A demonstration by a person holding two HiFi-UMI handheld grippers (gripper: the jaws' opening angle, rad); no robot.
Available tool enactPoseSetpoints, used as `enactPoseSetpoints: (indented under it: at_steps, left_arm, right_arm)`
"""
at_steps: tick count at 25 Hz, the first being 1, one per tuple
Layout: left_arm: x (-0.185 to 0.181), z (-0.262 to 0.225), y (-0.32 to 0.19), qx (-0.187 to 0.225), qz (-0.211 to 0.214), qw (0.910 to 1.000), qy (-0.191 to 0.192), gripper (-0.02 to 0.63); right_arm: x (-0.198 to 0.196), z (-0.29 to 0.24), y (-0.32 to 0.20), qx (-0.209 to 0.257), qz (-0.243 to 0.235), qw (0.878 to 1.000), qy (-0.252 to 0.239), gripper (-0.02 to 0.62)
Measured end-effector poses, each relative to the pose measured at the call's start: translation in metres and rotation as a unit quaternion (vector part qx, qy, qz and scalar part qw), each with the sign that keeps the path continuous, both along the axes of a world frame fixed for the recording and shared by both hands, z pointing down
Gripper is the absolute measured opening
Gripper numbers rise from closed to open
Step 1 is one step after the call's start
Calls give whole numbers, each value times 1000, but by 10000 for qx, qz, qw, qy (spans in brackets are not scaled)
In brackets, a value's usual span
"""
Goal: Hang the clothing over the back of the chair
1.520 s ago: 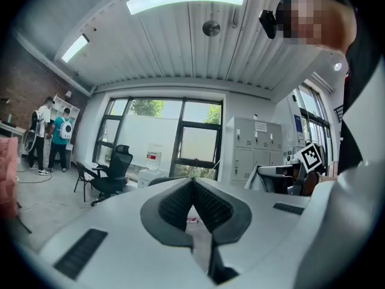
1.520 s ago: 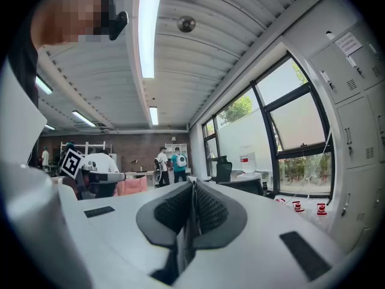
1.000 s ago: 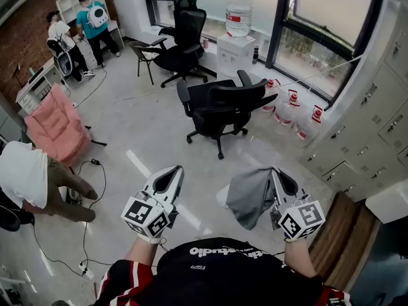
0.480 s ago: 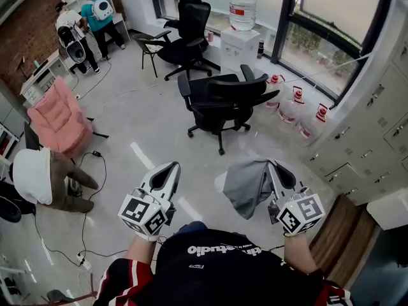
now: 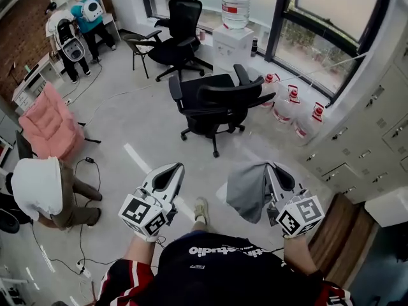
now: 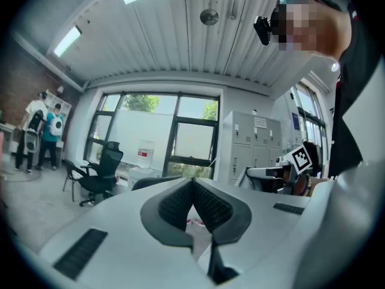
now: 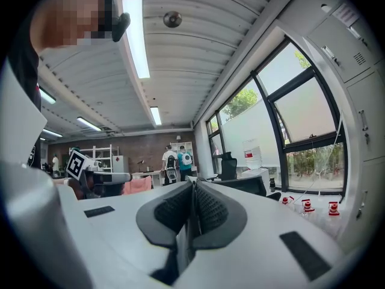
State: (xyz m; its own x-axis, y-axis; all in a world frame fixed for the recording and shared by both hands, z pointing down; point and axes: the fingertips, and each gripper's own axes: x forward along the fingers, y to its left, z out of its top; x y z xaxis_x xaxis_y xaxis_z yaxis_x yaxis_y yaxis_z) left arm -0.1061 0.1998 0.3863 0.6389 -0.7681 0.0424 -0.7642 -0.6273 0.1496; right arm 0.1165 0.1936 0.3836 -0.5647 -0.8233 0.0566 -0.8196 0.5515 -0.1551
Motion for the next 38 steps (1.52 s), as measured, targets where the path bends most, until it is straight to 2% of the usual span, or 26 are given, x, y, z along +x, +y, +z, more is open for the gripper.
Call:
enactPoseSetpoints:
  at_steps: [3, 6, 8, 13, 18, 24, 32, 38]
  left_arm:
    - [15, 4, -28, -203, 571, 9979, 246, 21]
    - [24, 2, -61, -211, 964, 9951, 86, 21]
    - [23, 0, -85, -183, 1050, 9943, -71, 21]
    - [4, -15, -149, -23, 936, 9951, -306, 21]
    - [-32, -26, -205, 84, 813, 9964, -225, 21]
    - [-63, -22, -260, 158, 859, 9958, -270, 23]
    - [-62, -13, -310, 12, 1048, 9944, -102, 21]
    - [-54, -4, -349, -143, 937, 9955, 23, 22]
  right_arm:
    - [-2, -2, -29, 75, 35, 9999, 67, 18]
    - [-6, -5, -65, 104, 130, 9998, 87, 18]
    - [-9, -9, -89, 83, 223, 9997, 80, 18]
    - [-23, -23, -148, 227, 320, 9992, 89, 18]
    - [-45, -32, -202, 253, 476, 9985, 93, 18]
    - [-75, -36, -266, 272, 587, 9975, 278, 18]
    - [-95, -39, -323, 275, 435, 9974, 507, 18]
    - [-89, -35, -360, 268, 304, 9981, 470, 18]
